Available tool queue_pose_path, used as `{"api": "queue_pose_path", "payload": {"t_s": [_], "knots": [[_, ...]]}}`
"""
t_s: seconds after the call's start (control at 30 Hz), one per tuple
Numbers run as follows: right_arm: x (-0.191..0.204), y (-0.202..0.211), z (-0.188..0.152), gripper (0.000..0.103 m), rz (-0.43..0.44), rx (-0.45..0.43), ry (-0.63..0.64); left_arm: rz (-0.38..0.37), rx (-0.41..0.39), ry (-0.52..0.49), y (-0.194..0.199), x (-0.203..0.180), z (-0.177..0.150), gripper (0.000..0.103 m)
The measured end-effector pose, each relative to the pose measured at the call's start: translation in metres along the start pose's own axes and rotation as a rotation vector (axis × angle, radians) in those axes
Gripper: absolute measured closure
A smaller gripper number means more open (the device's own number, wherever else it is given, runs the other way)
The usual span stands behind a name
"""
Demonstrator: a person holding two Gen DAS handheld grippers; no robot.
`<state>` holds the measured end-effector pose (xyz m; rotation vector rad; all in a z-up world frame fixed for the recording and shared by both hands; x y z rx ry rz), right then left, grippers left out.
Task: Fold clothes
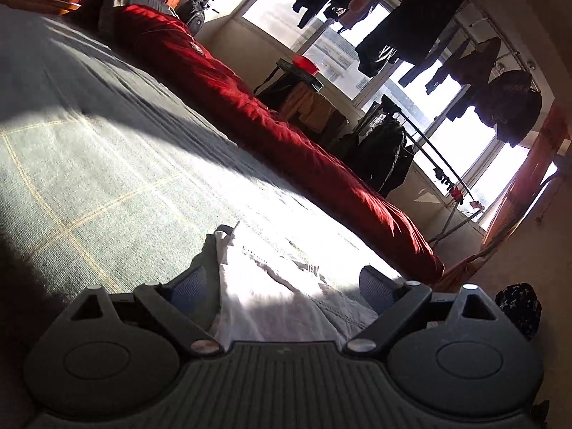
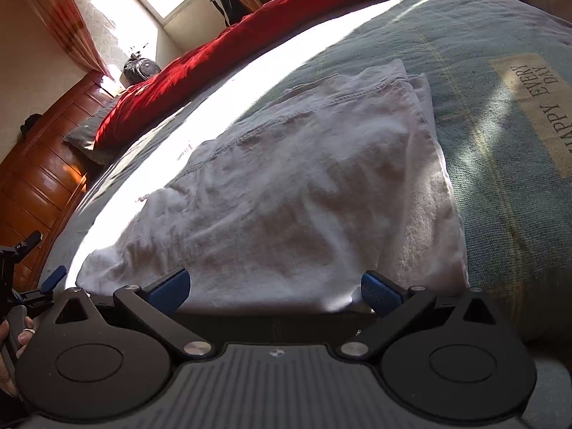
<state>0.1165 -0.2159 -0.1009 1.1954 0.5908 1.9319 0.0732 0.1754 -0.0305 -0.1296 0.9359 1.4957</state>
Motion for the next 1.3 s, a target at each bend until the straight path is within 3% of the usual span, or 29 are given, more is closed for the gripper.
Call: {"api": "queue_pose_path", "payload": {"t_s": [0.17,0.23,0.3,0.37,0.4,0.47,0.57,0.8,0.9,1.03,1.13,1.23,1.3], "knots": [[0.004,-0.003,0.001,0.0,-0.028,0.005,0.022,-0.106,0.149,-0.061,-0.032,-0.015,-0.001,0.009],[0.006,-0.003,0.001,0.0,-0.035,0.006,0.025,-0.109,0.216,-0.106,-0.05,-0.021,-0.013,0.009],[0.007,-0.002,0.001,0.0,-0.042,0.007,0.029,0.004,0.278,-0.138,-0.064,-0.018,-0.023,0.009],[0.009,0.001,0.0,0.0,-0.05,0.002,0.037,0.169,0.345,-0.184,-0.069,-0.005,-0.038,0.009],[0.01,0.003,0.0,0.0,-0.056,-0.003,0.048,0.196,0.357,-0.193,-0.067,-0.001,-0.042,0.009],[0.013,0.006,0.0,0.0,-0.073,-0.013,0.07,0.208,0.361,-0.186,-0.053,0.006,-0.043,0.009],[0.021,0.011,0.005,0.0,-0.102,-0.042,0.122,0.161,0.311,-0.193,-0.038,-0.003,-0.028,0.009],[0.057,0.0,0.043,0.0,-0.23,-0.14,0.35,0.073,0.265,-0.39,-0.076,-0.059,-0.009,0.008],[0.057,-0.022,0.051,0.0,-0.245,-0.13,0.4,0.082,0.31,-0.438,-0.099,-0.063,-0.027,0.008],[0.026,-0.041,0.03,0.0,-0.281,-0.05,0.338,0.124,0.353,-0.49,-0.101,-0.048,-0.059,0.008],[0.012,-0.027,-0.005,0.0,-0.282,-0.078,0.355,0.126,0.36,-0.55,-0.086,-0.039,-0.078,0.007],[0.011,-0.013,-0.017,0.0,-0.278,-0.058,0.338,0.158,0.401,-0.629,-0.082,-0.049,-0.077,0.007],[0.012,-0.003,-0.007,0.0,-0.241,-0.058,0.317,0.167,0.382,-0.623,-0.084,-0.059,-0.067,0.007]]}}
Point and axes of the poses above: each gripper's, at about its wrist camera, not at the fingertips, and y roughly against the way its jaws point, x to its left, z to its top, the point moved 4 cm from there along -y, roughly the way its jaws point, and after that the axes turned 9 degrees about x, right-handed, at the moved point
